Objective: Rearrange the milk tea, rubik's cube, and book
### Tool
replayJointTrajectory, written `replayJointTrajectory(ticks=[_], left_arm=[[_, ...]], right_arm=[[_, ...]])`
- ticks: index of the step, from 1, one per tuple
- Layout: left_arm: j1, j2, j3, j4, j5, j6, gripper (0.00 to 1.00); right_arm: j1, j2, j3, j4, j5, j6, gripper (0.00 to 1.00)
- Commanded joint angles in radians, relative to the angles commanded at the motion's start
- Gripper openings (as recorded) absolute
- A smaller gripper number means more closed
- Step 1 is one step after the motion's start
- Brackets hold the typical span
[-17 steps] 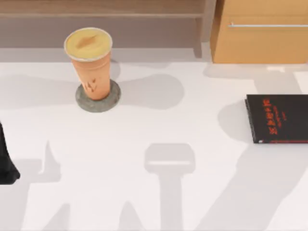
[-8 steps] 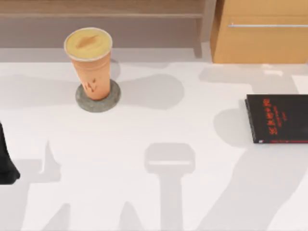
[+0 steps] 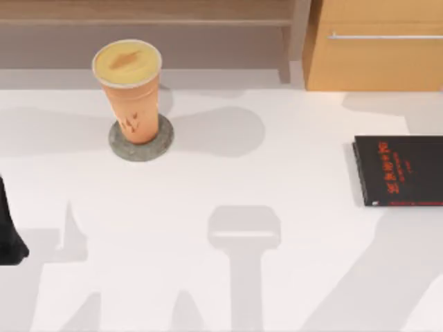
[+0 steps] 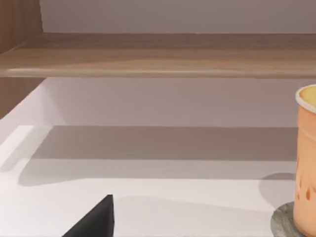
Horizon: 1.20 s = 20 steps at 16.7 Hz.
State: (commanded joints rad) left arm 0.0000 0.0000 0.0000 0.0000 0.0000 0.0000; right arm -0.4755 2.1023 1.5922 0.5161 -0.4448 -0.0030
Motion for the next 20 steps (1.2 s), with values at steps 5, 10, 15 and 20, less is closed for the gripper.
replayJointTrajectory(ticks=[5, 10, 15, 20], left_arm=[[0.000, 0.000, 0.000, 0.000, 0.000, 0.000, 1.00], [0.000, 0.000, 0.000, 0.000, 0.000, 0.000, 1.00], [0.000, 0.000, 0.000, 0.000, 0.000, 0.000, 1.00], [0.000, 0.000, 0.000, 0.000, 0.000, 0.000, 1.00]], right_arm=[[0.013, -0.147, -0.121, 0.070, 0.141, 0.159, 0.00], [0.092, -0.429, -0.411, 0.192, 0.387, 0.570, 0.00], [0.268, -0.646, -0.771, 0.296, 0.569, 1.058, 0.00], [0.492, -0.629, -1.099, 0.318, 0.648, 1.454, 0.00]])
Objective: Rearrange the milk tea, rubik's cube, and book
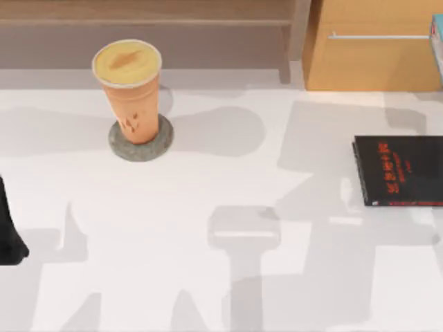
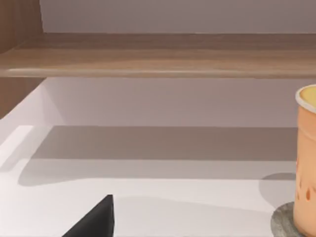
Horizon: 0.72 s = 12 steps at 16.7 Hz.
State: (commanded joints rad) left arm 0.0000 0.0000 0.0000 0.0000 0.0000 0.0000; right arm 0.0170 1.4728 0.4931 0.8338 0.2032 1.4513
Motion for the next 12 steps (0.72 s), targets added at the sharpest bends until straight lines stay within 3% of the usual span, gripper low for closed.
replayJointTrajectory(ticks=[5, 12], left_arm=[[0.000, 0.000, 0.000, 0.000, 0.000, 0.000, 1.00], [0.000, 0.000, 0.000, 0.000, 0.000, 0.000, 1.00]], right_arm=[[0.158, 0.165, -0.162, -0.029, 0.004, 0.218, 0.00], [0.167, 0.174, -0.163, -0.030, 0.002, 0.237, 0.00]])
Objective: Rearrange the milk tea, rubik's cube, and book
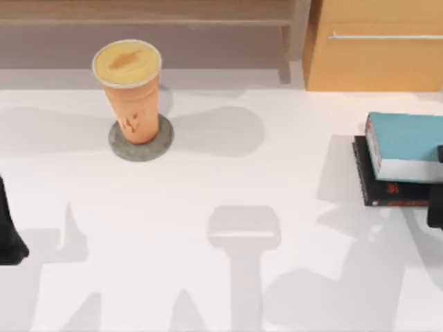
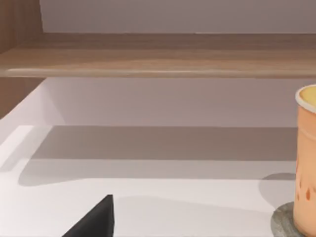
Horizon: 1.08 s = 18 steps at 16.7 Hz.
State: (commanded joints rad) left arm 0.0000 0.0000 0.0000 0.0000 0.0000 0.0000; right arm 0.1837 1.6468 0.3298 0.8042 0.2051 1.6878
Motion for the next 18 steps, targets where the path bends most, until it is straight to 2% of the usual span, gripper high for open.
replayJointTrajectory(ticks=[7, 18], left_arm=[[0.000, 0.000, 0.000, 0.000, 0.000, 0.000, 1.00], [0.000, 0.000, 0.000, 0.000, 0.000, 0.000, 1.00]], right_arm=[[0.001, 0.035, 0.005, 0.007, -0.003, -0.004, 0.00], [0.001, 0.035, 0.005, 0.007, -0.003, -0.004, 0.83]])
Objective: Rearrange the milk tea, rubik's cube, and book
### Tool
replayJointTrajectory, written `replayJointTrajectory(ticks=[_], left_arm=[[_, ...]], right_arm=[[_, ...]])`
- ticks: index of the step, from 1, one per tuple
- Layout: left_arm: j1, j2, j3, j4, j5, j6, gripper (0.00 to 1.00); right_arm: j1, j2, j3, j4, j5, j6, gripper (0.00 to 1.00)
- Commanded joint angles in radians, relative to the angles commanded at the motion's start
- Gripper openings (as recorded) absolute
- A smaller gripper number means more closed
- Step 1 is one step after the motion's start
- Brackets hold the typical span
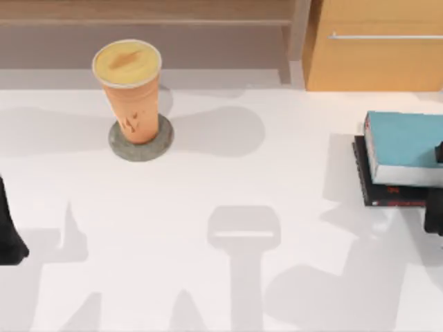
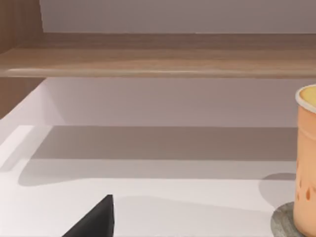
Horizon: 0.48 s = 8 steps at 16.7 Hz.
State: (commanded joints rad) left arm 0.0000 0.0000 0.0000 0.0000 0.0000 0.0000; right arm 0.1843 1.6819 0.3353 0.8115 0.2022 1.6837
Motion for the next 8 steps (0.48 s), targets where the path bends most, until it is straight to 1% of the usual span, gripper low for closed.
replayJointTrajectory(ticks=[2, 3, 8], left_arm=[[0.000, 0.000, 0.000, 0.000, 0.000, 0.000, 1.00], [0.000, 0.000, 0.000, 0.000, 0.000, 0.000, 1.00], [0.000, 0.000, 0.000, 0.000, 0.000, 0.000, 1.00]], right_arm=[[0.000, 0.000, 0.000, 0.000, 0.000, 0.000, 0.98], [0.000, 0.000, 0.000, 0.000, 0.000, 0.000, 1.00], [0.000, 0.000, 0.000, 0.000, 0.000, 0.000, 1.00]])
